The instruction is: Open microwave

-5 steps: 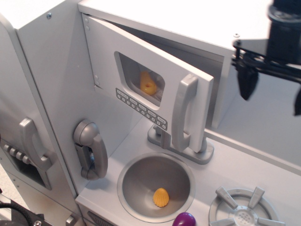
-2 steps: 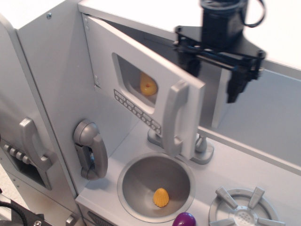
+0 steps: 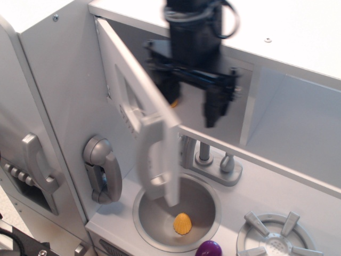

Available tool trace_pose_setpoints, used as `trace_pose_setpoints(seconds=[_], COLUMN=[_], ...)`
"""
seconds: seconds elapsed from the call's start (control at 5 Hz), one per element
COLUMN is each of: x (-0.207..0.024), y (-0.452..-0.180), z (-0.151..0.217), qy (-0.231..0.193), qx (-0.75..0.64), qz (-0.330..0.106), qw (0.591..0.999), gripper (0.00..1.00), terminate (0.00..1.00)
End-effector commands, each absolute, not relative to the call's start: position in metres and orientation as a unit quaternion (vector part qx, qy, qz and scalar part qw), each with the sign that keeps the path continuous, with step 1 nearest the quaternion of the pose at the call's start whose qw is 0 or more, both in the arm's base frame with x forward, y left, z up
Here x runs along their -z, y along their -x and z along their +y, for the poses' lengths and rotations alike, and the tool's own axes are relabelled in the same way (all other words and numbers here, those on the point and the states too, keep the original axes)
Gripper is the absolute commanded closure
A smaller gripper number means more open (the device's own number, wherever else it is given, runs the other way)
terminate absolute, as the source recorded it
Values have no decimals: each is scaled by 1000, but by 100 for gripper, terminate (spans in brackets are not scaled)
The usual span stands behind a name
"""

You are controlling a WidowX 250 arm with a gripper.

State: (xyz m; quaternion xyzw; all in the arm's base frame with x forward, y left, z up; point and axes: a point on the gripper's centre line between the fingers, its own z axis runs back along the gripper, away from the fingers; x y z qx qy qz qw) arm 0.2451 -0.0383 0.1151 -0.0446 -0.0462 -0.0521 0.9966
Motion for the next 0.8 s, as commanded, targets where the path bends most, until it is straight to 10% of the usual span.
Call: trace_pose_setpoints(seconds=[0.0, 0.6], x=[-127, -158], y=[-214, -189], z=[11, -17], qy=[31, 72], qx=[58, 88], qz=[-53, -58], qw=[996, 992], gripper=[0, 0], terminate=[0, 0])
